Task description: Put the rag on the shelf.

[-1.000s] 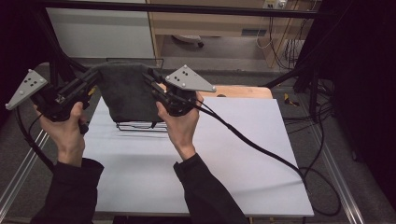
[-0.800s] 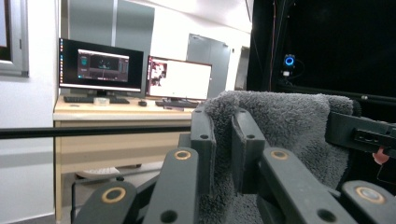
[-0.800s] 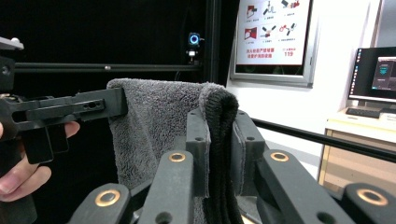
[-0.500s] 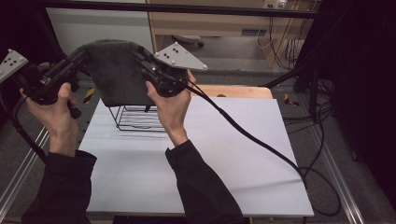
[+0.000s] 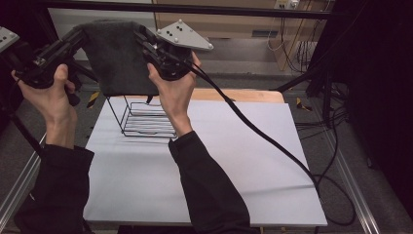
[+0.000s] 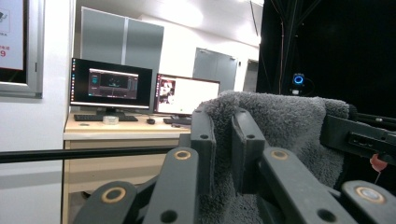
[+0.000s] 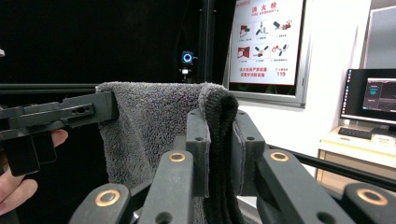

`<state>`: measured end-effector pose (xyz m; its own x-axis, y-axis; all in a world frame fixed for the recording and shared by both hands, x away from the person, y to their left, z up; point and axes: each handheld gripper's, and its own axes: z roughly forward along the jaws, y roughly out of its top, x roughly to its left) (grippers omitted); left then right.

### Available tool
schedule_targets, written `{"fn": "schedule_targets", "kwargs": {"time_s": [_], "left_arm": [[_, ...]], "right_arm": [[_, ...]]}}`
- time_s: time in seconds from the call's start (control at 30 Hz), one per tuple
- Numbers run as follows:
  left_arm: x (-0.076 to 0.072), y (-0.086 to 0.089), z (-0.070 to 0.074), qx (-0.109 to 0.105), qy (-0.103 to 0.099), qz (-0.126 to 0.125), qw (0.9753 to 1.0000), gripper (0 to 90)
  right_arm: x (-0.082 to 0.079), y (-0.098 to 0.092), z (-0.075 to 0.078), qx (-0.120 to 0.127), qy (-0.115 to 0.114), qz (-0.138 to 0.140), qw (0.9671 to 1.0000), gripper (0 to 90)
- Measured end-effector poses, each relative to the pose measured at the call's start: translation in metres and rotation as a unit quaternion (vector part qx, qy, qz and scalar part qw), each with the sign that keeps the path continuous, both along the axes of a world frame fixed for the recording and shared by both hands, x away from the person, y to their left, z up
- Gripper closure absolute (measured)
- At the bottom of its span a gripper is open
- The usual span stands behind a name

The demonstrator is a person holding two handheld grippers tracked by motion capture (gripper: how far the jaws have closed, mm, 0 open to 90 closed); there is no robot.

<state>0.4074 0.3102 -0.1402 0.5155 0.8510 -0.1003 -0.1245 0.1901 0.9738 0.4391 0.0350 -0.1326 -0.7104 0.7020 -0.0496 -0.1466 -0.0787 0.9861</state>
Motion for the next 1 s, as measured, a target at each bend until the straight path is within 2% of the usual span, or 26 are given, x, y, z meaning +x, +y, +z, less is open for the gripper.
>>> {"fn": "schedule_targets", "kwargs": {"time_s": [0.1,0.27,0.5,0.77,1.0], "left_arm": [[0.009,0.004,0.004,-0.012,0.005,-0.003,0.9999,81.0],[0.016,0.007,0.008,-0.021,0.006,-0.003,0.9998,81.0],[0.029,0.008,0.016,-0.018,0.010,-0.001,0.9998,81.0],[0.044,0.012,0.013,-0.032,0.009,-0.005,0.9994,81.0],[0.060,0.013,0.019,-0.024,0.014,-0.003,0.9996,81.0]], "right_arm": [[0.006,0.003,0.005,-0.004,-0.004,-0.002,1.0000,80.1],[0.014,0.008,0.012,-0.002,-0.006,-0.005,1.0000,80.1],[0.025,0.010,0.015,0.002,-0.005,-0.008,1.0000,80.1],[0.037,0.014,0.020,-0.007,-0.008,-0.013,0.9999,80.1],[0.050,0.016,0.023,-0.013,-0.009,-0.019,0.9997,80.1]]}}
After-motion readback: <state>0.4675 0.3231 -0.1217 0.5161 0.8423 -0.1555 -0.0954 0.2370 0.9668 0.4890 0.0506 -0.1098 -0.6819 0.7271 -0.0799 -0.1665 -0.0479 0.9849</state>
